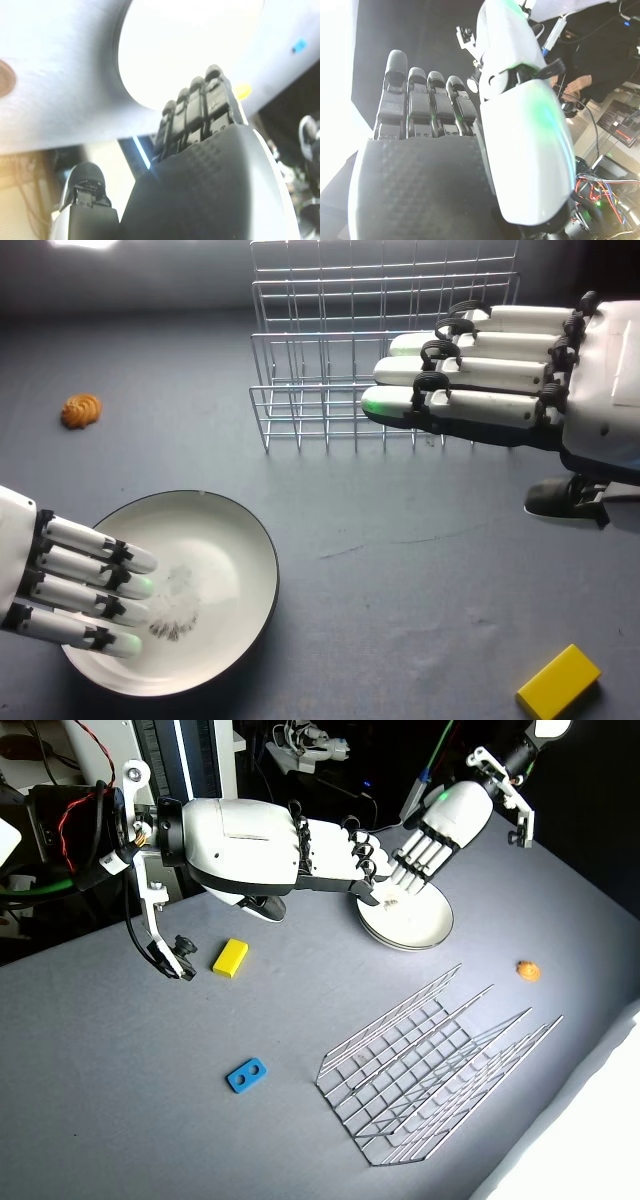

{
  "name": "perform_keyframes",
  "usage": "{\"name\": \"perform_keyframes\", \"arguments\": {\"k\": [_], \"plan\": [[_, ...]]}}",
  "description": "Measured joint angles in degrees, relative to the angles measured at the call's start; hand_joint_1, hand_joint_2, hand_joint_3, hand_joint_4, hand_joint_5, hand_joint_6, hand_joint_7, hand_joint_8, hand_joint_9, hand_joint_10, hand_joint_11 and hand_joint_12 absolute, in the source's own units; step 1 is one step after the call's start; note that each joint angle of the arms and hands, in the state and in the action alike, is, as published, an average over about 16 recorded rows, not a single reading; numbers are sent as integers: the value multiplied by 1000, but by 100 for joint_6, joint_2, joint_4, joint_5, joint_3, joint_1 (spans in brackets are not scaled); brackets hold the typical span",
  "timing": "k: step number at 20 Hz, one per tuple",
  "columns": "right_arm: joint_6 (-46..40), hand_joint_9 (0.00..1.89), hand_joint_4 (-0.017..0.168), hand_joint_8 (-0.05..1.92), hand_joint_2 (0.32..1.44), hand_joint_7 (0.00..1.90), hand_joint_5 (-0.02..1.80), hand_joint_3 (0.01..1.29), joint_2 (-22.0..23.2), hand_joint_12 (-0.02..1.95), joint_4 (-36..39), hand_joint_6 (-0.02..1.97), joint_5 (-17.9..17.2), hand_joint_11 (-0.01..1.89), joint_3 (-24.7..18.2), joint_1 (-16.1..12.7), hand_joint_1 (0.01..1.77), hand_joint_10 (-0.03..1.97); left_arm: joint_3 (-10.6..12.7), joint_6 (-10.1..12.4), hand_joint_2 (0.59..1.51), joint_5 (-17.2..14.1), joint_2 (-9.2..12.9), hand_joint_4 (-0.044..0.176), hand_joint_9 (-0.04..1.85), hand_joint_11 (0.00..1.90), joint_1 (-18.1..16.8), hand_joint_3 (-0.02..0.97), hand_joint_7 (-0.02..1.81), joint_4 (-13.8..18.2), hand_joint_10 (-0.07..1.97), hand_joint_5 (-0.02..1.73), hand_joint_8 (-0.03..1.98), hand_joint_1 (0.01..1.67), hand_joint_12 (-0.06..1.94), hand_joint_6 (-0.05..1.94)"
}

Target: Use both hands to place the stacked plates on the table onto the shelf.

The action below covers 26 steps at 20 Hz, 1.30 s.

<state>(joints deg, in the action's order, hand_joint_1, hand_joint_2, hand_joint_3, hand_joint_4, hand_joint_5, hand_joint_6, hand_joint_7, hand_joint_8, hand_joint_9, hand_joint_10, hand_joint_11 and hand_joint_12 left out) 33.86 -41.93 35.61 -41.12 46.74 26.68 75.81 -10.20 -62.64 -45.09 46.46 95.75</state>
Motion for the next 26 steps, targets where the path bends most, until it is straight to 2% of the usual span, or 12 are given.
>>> {"name": "perform_keyframes", "arguments": {"k": [8, 14, 19, 26], "plan": [[49, 26, -1, 16, 1029, 22, 19, 18, -1, 552, 2, 23, -1, 21, 0, 0, 1310, 11, 419, 61, 1137, 306, -300, -3, 20, 21, 318, 20, 15, -160, 8, 14, 0, 25, 0, -4], [66, 22, -1, 16, 1026, 19, 19, 18, -1, 516, 3, 23, -2, 21, 0, 0, 1267, 11, 536, 106, 1139, 429, -407, -5, 18, 21, 515, 21, 8, -325, 9, 1, -5, 25, -1, -16], [72, 20, -1, 16, 1020, 16, 20, 18, -2, 442, 2, 23, 3, 20, 0, 0, 1245, 11, 430, 131, 1139, 535, -412, -7, 19, 21, 633, 21, 2, -489, 9, -8, -6, 25, -1, -21], [147, 20, -1, 17, 1000, 11, 18, 18, -84, 429, 0, 23, 105, 20, 0, -10, 1251, 11, 27, 136, 1138, 749, -396, -7, 20, 22, 724, 20, -1, -765, 8, -3, -2, 25, 0, -16]]}}
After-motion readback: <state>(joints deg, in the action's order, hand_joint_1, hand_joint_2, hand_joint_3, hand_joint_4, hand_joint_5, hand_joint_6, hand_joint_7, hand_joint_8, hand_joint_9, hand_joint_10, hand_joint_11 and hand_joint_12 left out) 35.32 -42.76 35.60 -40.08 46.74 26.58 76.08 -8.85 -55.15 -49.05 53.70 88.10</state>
